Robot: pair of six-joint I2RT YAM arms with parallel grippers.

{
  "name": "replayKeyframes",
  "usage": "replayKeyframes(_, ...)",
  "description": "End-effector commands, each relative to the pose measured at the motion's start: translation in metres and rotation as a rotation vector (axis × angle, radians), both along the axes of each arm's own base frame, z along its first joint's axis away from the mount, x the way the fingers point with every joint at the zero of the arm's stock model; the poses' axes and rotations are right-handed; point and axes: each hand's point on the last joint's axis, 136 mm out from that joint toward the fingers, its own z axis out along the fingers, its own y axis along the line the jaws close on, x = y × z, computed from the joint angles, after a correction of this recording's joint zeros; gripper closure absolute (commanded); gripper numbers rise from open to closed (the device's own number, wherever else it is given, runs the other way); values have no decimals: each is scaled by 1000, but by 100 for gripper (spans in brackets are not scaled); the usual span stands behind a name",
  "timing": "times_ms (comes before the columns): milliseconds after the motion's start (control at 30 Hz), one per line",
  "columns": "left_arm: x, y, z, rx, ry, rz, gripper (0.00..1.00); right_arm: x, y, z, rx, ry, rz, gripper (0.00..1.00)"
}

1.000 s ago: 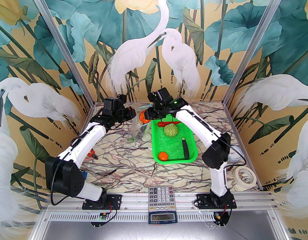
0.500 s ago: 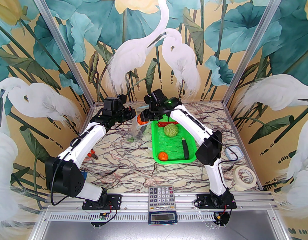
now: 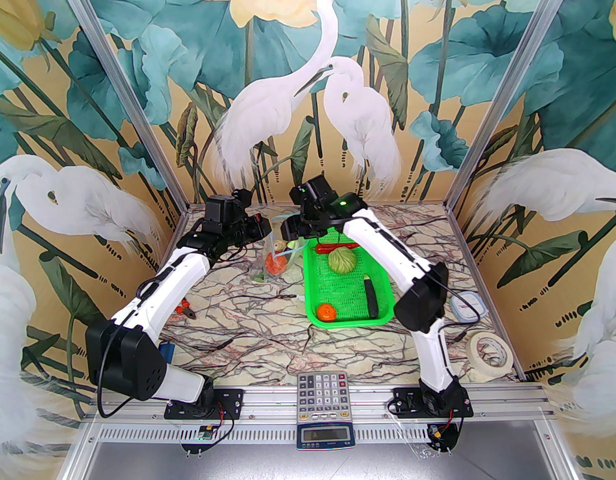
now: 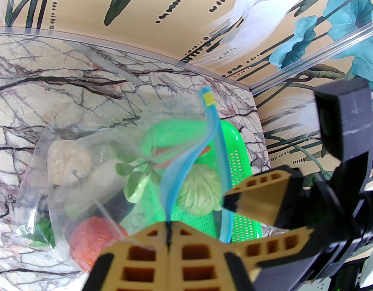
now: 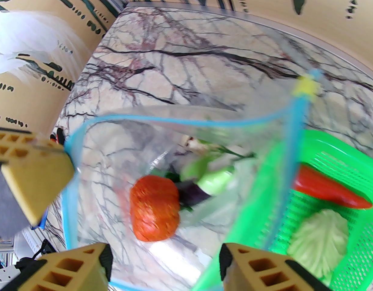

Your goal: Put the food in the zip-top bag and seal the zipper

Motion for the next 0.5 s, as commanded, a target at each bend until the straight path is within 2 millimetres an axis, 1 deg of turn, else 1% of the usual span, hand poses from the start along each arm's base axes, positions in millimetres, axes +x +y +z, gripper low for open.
replayKeyframes(0,-9,1,7,15,-21,-8,100,0,-52,36,-11,-79,-94,35)
replayKeyframes(33,-10,2,5,21,-16,-8,100,-3,-66,31,-35,-66,-115,35)
replayKeyframes(100,-12,3,3,34,-9,-9,100,-13,-92,14,-113,-42,-148,36)
replayKeyframes(167,-13,4,1,39,-4,-11,100,-28,-121,-14,-239,-3,-166,36)
replayKeyframes(233,-14,4,0,42,-1,-16,100,-49,-136,-38,-312,72,-144,37)
replayKeyframes(267,-14,4,-2,44,4,-17,100,-62,-138,-50,-324,129,-121,37)
replayKeyframes(300,-14,3,-2,45,7,-20,100,-75,-136,-58,-310,186,-96,37)
replayKeyframes(367,-14,3,-3,47,11,-23,100,-104,-127,-73,-247,304,-43,37)
replayKeyframes(467,-14,3,-7,48,19,-26,100,-137,-113,-89,-175,413,23,36)
